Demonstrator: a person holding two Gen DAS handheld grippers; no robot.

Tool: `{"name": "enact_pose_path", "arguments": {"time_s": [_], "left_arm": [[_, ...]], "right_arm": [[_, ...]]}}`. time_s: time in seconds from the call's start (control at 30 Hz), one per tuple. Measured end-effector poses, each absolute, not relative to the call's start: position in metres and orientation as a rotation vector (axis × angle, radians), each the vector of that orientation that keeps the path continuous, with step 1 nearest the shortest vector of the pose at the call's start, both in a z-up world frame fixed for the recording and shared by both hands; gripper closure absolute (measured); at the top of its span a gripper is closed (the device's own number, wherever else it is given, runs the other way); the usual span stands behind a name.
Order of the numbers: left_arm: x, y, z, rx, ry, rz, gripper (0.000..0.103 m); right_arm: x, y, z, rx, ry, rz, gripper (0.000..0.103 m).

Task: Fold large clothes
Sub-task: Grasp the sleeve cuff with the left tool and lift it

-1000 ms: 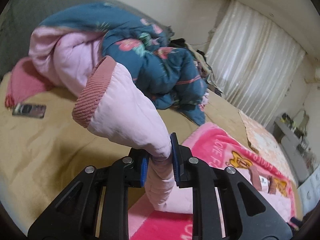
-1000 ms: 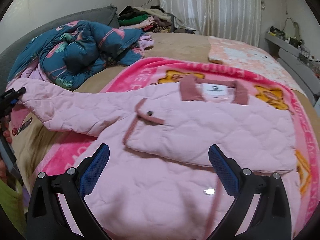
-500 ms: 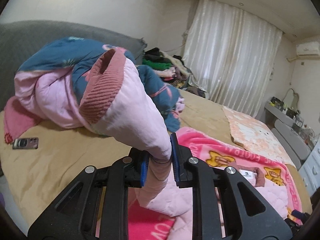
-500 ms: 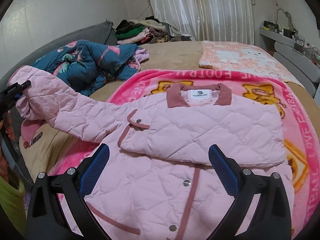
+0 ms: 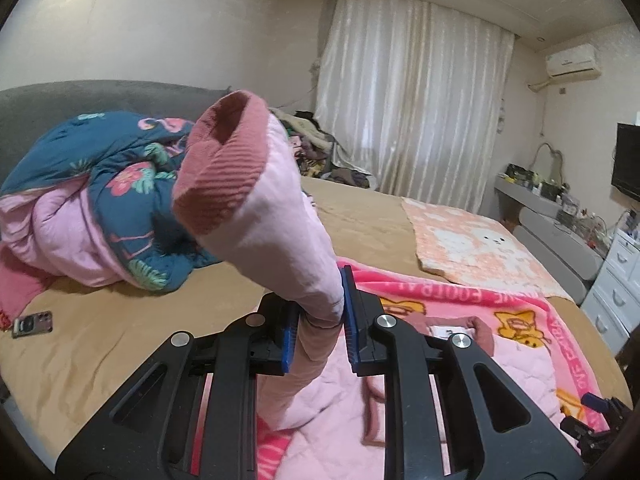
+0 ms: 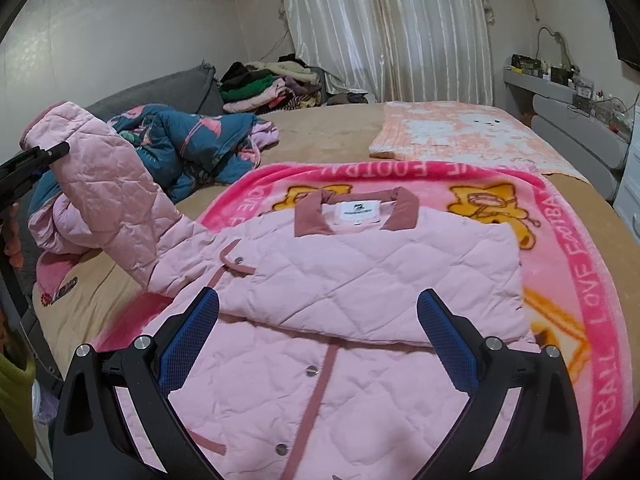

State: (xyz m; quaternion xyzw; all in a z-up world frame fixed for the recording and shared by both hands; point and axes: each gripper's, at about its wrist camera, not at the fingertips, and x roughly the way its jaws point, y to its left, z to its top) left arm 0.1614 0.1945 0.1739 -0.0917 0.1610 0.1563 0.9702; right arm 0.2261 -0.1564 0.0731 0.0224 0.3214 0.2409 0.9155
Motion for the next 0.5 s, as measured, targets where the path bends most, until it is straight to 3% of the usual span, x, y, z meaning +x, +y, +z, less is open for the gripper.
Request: {"name": "enact_pose_path", "arguments": {"time_s": [0.5], "left_arm": [[0.198, 0.107, 0.17, -0.118, 0.355, 0.205, 0.092]], "right_arm": [[0.244, -0.226, 0.055, 0.138, 0.633, 0.389, 0.004]]}}
